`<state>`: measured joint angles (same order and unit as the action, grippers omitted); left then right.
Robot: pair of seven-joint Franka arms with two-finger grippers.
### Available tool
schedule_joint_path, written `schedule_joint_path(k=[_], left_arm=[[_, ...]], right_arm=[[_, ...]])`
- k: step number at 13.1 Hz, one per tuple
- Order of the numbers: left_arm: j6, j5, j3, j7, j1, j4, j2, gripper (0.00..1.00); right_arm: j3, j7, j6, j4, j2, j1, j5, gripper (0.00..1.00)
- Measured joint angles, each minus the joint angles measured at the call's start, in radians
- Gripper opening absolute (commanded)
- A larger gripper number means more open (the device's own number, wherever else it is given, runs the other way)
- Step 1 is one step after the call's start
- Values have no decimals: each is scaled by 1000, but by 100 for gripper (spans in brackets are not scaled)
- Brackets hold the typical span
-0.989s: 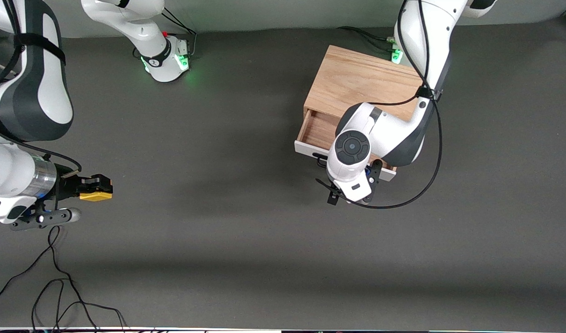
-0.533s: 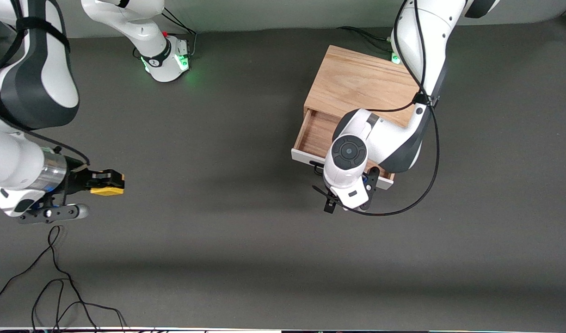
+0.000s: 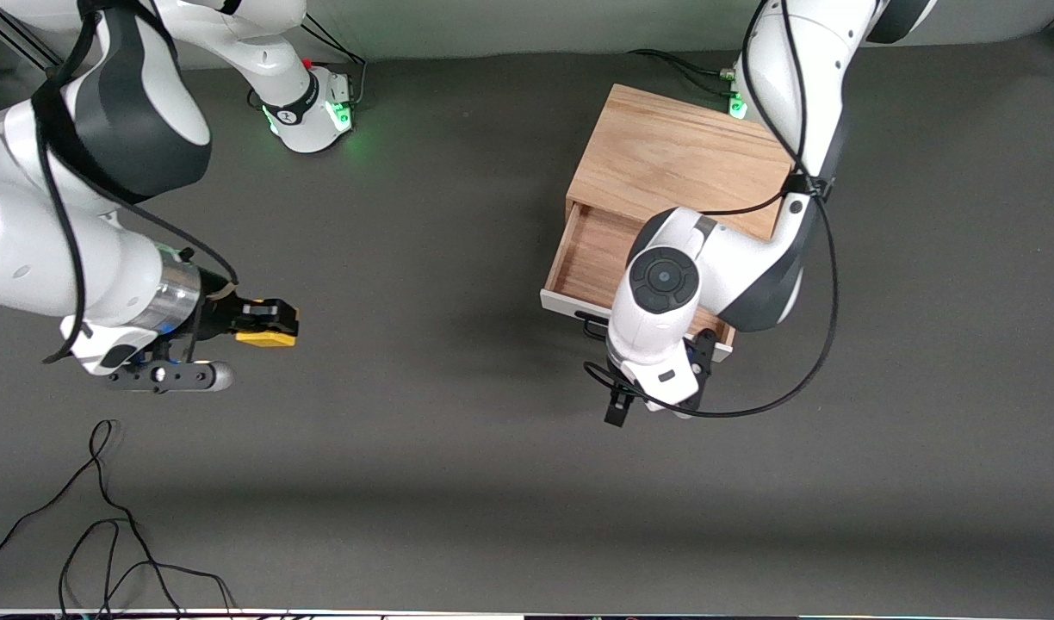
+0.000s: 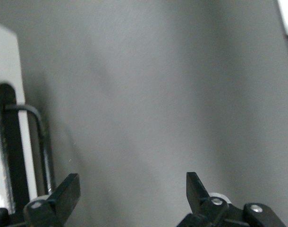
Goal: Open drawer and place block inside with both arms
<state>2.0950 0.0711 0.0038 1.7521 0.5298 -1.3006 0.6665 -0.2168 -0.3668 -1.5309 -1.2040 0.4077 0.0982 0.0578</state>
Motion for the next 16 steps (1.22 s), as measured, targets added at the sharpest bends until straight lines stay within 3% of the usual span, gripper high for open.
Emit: schedule_joint_path(k=[3,7,12,16], left_arm=[[-91,11,2,-173,-68,51,-45,100],[-281,-31,1,-593,-232,59,-175,100],[-503,-85,2,-1132,-416,58,-284,100],[-586,-90,2,-1478,-517,21,-341,100]], right_arm=[[-70,-120,-13,9,14,-1,1,0],[-199,-333,-142,13,63,31,1,0],[-207,-419,-291,14,138,209,-14,0],[-208,-618,-360,74,245,402,-196,0]])
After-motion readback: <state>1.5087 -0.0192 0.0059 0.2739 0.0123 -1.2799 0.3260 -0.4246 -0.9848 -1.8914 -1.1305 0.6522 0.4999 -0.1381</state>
